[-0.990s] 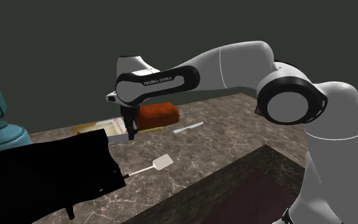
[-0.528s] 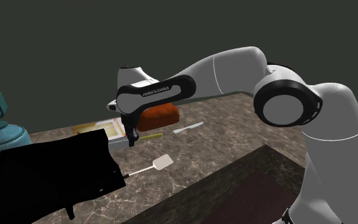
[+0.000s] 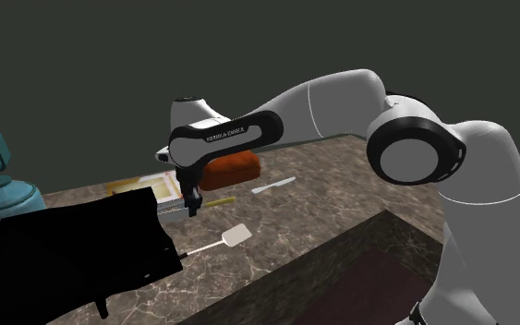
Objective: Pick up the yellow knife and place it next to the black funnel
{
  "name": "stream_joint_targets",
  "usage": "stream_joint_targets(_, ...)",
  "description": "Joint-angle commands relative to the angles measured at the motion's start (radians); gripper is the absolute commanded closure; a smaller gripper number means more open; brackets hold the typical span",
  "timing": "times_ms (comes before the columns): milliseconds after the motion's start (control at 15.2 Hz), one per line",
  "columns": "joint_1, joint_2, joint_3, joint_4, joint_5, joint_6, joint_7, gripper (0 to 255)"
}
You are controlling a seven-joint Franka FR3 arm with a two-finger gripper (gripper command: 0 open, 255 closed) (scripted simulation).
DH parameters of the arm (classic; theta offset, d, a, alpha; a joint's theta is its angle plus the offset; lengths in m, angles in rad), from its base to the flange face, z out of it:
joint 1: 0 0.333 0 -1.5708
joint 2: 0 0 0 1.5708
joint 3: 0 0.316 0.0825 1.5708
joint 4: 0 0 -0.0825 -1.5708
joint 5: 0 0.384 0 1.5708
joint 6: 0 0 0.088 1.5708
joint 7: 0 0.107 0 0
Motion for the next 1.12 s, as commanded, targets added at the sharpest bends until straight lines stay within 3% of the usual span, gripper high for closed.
stream_joint_targets(0,0.000,0.000,0.000,0.000,0.000,0.000,0.000,0)
stream_joint_targets(264,0.000,0.000,0.000,0.000,0.000,0.000,0.000,0)
stream_joint_targets(528,-0.001,-0.041,-0.005,0.063,-0.009,-0.104,0.006,0)
stream_joint_targets(1056,-0.001,-0.041,-0.005,0.063,-0.009,-0.104,0.006,0)
